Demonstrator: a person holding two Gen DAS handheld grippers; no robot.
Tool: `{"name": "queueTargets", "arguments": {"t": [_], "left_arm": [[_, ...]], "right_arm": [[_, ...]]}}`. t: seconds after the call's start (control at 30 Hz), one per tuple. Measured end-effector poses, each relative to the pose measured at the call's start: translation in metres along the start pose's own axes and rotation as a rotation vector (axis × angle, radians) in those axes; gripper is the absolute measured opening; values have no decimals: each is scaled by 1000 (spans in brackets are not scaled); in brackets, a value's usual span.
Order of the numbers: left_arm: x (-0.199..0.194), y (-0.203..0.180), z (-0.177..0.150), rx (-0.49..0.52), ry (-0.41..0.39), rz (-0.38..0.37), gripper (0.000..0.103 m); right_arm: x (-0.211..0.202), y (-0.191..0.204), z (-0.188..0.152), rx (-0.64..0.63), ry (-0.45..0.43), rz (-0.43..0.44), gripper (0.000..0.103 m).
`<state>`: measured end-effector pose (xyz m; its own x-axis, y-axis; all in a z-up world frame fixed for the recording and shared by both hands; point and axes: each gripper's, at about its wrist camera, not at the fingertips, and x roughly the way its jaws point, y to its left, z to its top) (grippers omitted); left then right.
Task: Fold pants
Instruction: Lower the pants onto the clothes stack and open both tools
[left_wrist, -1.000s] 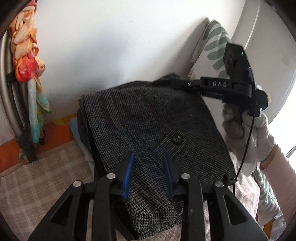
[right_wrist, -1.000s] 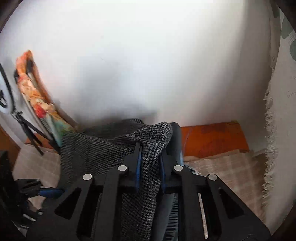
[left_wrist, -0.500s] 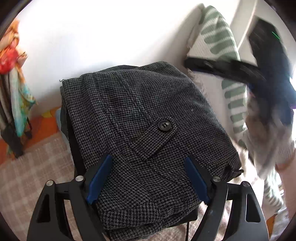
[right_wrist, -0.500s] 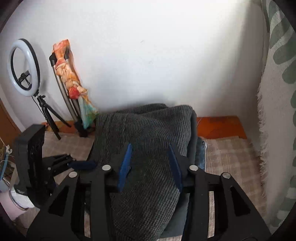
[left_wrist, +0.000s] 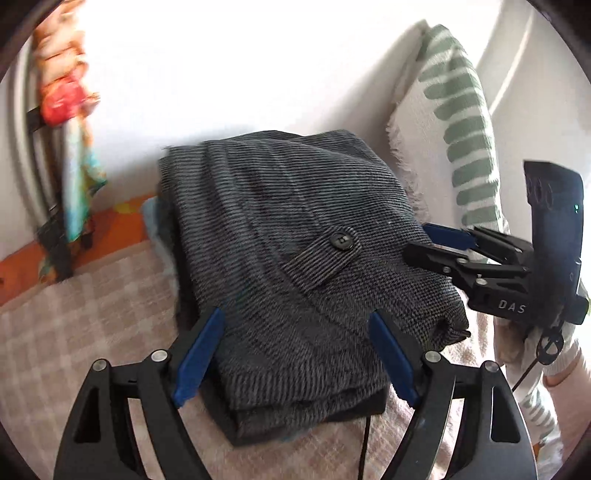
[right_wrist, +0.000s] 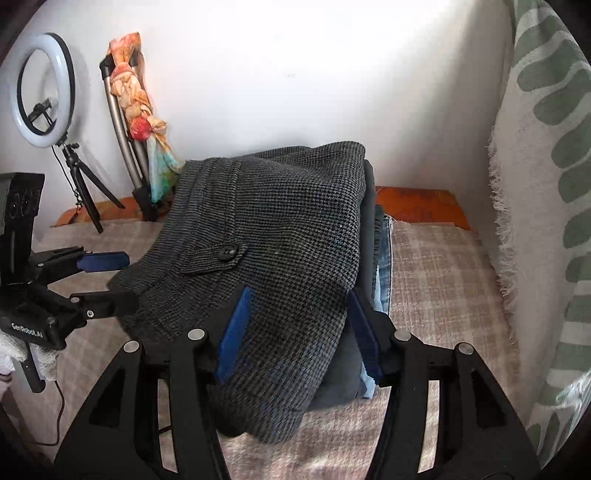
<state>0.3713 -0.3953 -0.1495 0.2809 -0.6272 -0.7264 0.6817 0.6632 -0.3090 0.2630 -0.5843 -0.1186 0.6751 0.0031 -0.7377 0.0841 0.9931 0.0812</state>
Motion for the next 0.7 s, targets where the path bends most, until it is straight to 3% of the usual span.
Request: {"name": "queueTargets", "arguments": {"t": [0.2, 0.4, 0.47, 0.6, 0.7], "left_arm": [[-50, -1, -16, -59, -37, 44, 80], [-116, -25, -36, 39, -95, 166, 80], [-141, -35, -44, 61, -126, 188, 80], [-184, -58, -64, 92, -177, 220, 80], [-213, -74, -86, 116, -220, 238, 80]], "right_arm": [[-41, 16, -12, 23, -40, 18, 59], [-102, 47, -29, -6, -106, 37, 68], [-122, 59, -37, -24, -129, 34, 76], [-160, 81, -56, -55, -176, 35, 78], [-185, 93, -70, -52, -206, 44, 90]]}}
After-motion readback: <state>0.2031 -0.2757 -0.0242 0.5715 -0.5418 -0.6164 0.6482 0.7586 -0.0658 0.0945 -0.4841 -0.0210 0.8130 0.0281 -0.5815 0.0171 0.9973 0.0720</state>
